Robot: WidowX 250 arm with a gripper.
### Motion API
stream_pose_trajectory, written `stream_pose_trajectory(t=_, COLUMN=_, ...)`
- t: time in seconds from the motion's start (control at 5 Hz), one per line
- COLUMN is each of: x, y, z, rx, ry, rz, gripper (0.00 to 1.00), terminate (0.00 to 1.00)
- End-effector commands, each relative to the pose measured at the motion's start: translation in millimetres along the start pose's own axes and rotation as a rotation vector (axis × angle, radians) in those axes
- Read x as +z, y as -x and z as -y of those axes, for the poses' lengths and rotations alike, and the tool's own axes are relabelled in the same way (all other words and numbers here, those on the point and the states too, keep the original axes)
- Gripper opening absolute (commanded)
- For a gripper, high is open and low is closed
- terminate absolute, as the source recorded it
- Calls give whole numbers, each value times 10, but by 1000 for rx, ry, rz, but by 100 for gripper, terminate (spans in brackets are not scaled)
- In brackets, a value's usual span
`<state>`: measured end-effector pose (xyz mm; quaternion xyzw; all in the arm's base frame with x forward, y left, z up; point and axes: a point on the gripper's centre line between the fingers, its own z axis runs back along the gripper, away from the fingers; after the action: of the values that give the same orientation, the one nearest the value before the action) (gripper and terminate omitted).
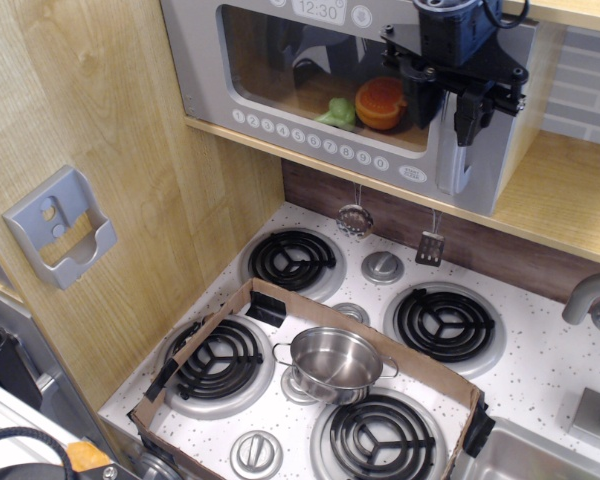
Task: Open microwave
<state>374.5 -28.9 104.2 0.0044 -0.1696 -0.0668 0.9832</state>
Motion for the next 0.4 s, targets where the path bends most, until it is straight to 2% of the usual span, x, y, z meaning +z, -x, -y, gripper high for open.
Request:
stream_pose_trajectory(t=0.0, x=180, y=158, z=-22, rx=158, ry=-57, rz=78, gripper=0, terminate=0)
stream_pose_trajectory(t=0.2, x=164, y=344, z=-48, rx=239, ry=-64, rz=47, gripper=0, terminate=0)
